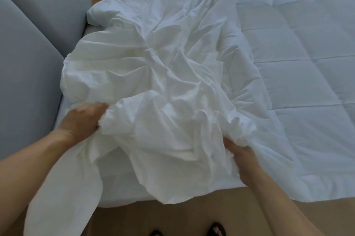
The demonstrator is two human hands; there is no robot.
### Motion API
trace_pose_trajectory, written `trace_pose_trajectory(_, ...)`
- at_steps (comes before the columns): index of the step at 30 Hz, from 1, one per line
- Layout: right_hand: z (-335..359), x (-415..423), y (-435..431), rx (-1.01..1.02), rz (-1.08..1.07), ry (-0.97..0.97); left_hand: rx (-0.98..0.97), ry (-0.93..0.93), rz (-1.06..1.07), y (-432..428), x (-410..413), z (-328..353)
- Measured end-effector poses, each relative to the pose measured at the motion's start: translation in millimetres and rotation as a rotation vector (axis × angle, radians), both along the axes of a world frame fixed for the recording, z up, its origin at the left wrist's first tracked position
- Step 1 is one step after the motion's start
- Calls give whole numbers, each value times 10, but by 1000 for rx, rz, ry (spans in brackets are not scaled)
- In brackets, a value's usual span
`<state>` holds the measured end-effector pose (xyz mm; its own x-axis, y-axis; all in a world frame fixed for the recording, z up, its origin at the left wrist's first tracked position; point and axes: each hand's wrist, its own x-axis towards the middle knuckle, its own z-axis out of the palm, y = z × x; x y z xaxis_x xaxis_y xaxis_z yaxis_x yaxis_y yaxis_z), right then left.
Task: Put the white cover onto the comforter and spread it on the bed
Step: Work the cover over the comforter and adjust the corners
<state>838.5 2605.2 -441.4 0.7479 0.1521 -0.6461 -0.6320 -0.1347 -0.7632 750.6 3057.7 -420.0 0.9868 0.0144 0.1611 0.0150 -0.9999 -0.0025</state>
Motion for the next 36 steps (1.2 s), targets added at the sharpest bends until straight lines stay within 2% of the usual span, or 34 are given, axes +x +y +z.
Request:
trace_pose_trajectory(3, -51, 283, -689, -300, -232, -83, 27, 128, 190, 336, -70, -27)
trace_pose_trajectory(6, -52, 633, -1106, -404, -332, -122, 34, 277, 418, 352, -121, -146)
trace_pose_trajectory(10, -211, 663, -1039, -475, -141, -220, -10, 586, 572, -182, -124, -473)
trace_pose_trajectory(15, -410, 640, -1214, -440, -40, -226, 195, 705, 555, -595, -113, -520)
trace_pose_trajectory(17, -427, 645, -1145, -504, 4, -262, 214, 708, 538, -724, -131, -484)
trace_pose_trajectory(20, -457, 584, -917, -771, -3, -372, 170, 629, 417, -1079, -101, -499)
trace_pose_trajectory(21, -440, 527, -826, -847, -62, -442, 150, 584, 413, -1219, -50, -514)
trace_pose_trajectory(23, -377, 398, -614, -936, -67, -732, 175, 595, 446, -1432, 73, -522)
trace_pose_trajectory(25, -415, 258, -415, -945, 156, -1019, 281, 686, 457, -1497, 147, -531)
trace_pose_trajectory(28, -612, 297, -302, -1002, 509, -1235, 405, 713, 469, -1365, 87, -570)
trace_pose_trajectory(30, -700, 426, -358, -1026, 503, -1319, 409, 718, 475, -1254, 16, -569)
trace_pose_trajectory(33, -643, 649, -631, -934, 490, -1459, 343, 660, 384, -1050, -40, -500)
trace_pose_trajectory(35, -554, 837, -1040, -964, 543, -1466, 264, 583, 333, -841, -93, -460)
trace_pose_trajectory(36, -472, 904, -1275, -1010, 569, -1402, 250, 545, 340, -715, -128, -453)
